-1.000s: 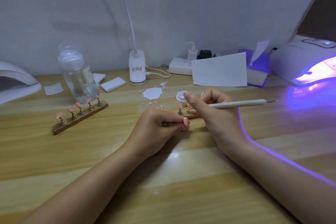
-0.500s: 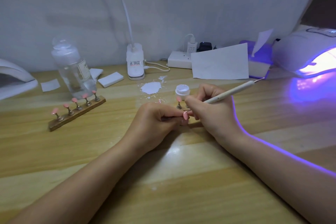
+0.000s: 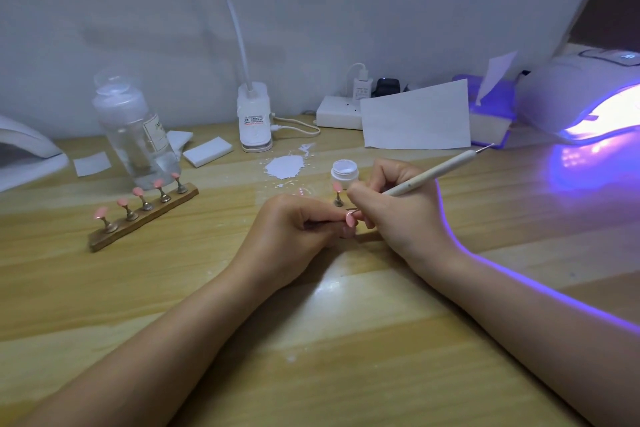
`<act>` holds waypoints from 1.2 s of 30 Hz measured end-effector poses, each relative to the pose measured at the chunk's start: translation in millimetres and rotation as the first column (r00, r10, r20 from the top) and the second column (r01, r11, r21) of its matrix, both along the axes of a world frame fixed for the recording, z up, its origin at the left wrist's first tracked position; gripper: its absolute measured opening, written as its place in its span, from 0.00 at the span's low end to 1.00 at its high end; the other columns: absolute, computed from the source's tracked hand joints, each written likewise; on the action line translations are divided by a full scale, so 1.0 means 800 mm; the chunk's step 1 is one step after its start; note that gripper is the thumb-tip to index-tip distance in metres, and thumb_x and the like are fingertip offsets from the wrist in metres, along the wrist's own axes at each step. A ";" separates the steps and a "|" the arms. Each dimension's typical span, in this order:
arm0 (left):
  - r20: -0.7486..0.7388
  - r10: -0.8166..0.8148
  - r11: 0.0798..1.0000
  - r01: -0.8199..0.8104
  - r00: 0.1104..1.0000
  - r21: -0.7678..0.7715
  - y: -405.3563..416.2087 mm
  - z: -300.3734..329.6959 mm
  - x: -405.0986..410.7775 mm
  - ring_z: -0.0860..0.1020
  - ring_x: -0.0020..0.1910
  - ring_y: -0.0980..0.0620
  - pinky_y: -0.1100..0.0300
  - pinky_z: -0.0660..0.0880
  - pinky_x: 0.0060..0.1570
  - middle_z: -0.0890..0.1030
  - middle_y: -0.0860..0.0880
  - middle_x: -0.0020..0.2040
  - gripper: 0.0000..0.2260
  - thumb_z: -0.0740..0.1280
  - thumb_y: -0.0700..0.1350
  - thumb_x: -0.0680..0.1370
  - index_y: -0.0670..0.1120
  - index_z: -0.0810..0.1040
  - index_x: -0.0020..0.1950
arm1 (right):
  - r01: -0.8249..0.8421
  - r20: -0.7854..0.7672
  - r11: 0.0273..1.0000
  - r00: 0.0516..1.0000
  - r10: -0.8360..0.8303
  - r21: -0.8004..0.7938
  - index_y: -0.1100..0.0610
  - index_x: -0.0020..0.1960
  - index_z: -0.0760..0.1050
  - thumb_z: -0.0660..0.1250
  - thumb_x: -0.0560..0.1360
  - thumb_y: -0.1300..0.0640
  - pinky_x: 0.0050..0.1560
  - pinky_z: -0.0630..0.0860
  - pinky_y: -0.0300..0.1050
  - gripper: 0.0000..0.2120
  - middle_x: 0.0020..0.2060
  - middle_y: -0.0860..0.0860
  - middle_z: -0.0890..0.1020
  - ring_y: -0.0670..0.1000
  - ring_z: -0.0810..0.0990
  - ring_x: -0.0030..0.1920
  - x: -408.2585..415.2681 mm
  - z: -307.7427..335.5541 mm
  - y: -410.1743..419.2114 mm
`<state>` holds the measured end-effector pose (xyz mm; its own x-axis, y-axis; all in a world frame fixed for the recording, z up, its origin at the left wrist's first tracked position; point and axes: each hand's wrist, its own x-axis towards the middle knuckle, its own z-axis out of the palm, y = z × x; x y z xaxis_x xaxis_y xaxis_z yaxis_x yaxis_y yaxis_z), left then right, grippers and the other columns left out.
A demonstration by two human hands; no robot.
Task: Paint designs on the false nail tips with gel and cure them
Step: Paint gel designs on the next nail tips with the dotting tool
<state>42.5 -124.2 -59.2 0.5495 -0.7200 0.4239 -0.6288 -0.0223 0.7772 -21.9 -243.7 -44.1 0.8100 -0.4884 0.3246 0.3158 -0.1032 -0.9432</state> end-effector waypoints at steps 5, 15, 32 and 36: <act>0.016 0.011 1.000 -0.011 1.000 -0.009 0.000 0.001 0.000 0.72 0.32 0.72 0.73 0.68 0.35 0.82 0.54 0.35 0.05 0.71 0.35 0.70 0.40 0.84 0.45 | 0.005 -0.006 1.000 1.000 -0.005 -0.005 0.58 0.25 0.60 0.63 0.68 0.73 0.23 0.73 0.37 0.20 0.15 0.45 0.65 0.43 0.71 0.17 0.000 0.000 0.000; 0.039 0.045 0.999 -0.045 0.998 0.009 -0.001 0.001 0.002 0.71 0.30 0.69 0.73 0.66 0.34 0.77 0.62 0.28 0.04 0.71 0.35 0.70 0.41 0.84 0.43 | 0.000 -0.010 0.999 1.000 0.000 -0.033 0.59 0.26 0.60 0.62 0.67 0.73 0.24 0.71 0.35 0.17 0.14 0.44 0.66 0.43 0.72 0.18 -0.003 0.003 0.001; 0.005 0.015 1.000 -0.015 1.000 -0.001 -0.001 0.000 0.001 0.72 0.32 0.73 0.76 0.66 0.35 0.82 0.58 0.34 0.06 0.71 0.34 0.70 0.39 0.83 0.46 | 0.001 0.022 1.000 1.000 -0.001 0.015 0.60 0.25 0.60 0.63 0.68 0.73 0.21 0.69 0.30 0.19 0.14 0.47 0.66 0.42 0.70 0.17 -0.003 0.006 0.000; 0.003 0.027 1.000 -0.027 1.000 0.008 0.000 0.001 0.001 0.72 0.31 0.71 0.72 0.68 0.35 0.82 0.53 0.34 0.05 0.71 0.35 0.70 0.41 0.84 0.43 | -0.026 0.013 1.000 1.000 0.027 -0.009 0.59 0.25 0.60 0.62 0.68 0.75 0.20 0.65 0.28 0.20 0.14 0.46 0.65 0.40 0.68 0.16 -0.004 0.005 0.001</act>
<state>43.5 -124.1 -58.7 0.5674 -0.7084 0.4198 -0.6302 -0.0455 0.7751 -25.1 -242.7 -40.3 0.8183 -0.4639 0.3393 0.3305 -0.1031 -0.9381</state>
